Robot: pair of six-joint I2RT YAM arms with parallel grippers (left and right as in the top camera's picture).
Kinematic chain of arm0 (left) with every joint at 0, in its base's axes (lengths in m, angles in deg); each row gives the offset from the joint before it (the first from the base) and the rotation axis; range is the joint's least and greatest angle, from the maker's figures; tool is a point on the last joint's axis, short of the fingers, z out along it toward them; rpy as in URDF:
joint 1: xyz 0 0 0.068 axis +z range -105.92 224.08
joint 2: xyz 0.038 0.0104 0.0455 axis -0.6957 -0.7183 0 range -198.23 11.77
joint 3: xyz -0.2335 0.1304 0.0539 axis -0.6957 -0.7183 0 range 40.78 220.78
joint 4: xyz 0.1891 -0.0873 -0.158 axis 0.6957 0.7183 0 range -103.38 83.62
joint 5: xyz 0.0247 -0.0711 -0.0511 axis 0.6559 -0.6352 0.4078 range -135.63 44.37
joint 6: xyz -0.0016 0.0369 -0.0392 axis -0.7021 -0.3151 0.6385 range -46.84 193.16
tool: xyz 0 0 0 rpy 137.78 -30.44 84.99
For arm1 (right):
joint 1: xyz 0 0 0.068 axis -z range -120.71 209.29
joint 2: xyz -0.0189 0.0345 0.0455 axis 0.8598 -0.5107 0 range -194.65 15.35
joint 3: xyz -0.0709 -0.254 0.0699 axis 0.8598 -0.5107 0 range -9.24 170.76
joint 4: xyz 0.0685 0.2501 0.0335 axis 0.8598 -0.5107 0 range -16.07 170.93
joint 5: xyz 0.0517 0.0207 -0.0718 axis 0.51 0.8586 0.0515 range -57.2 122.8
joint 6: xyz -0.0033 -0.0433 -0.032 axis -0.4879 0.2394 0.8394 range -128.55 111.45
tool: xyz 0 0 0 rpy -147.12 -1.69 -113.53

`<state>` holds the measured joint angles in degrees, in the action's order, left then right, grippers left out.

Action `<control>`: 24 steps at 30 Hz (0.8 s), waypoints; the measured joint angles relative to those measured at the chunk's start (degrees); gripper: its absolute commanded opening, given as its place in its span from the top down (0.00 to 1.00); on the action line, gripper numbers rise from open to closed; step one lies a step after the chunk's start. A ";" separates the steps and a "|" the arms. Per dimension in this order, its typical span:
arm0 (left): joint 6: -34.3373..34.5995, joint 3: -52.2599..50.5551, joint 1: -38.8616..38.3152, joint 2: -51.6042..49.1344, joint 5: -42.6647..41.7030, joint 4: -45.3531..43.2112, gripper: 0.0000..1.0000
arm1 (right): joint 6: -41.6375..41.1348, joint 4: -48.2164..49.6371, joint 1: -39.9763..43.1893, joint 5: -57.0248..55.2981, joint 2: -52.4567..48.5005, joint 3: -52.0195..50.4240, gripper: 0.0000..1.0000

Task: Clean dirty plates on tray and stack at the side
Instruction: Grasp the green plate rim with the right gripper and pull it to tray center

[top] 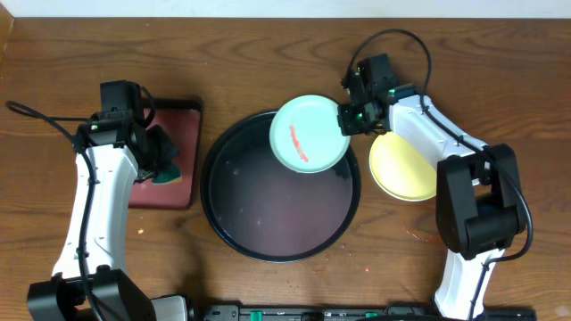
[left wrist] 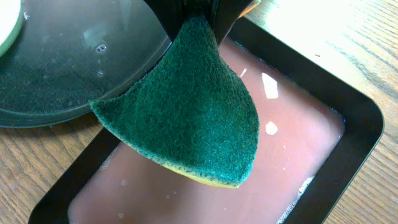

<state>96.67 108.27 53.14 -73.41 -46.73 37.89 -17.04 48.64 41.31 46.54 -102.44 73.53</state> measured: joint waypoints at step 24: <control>0.00 0.00 0.00 0.00 0.00 -0.57 0.93 | -13.09 -13.20 -8.83 -0.33 1.29 0.07 0.89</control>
<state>96.67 108.27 53.14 -73.41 -46.73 37.32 -30.13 35.44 32.48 46.21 -101.15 73.59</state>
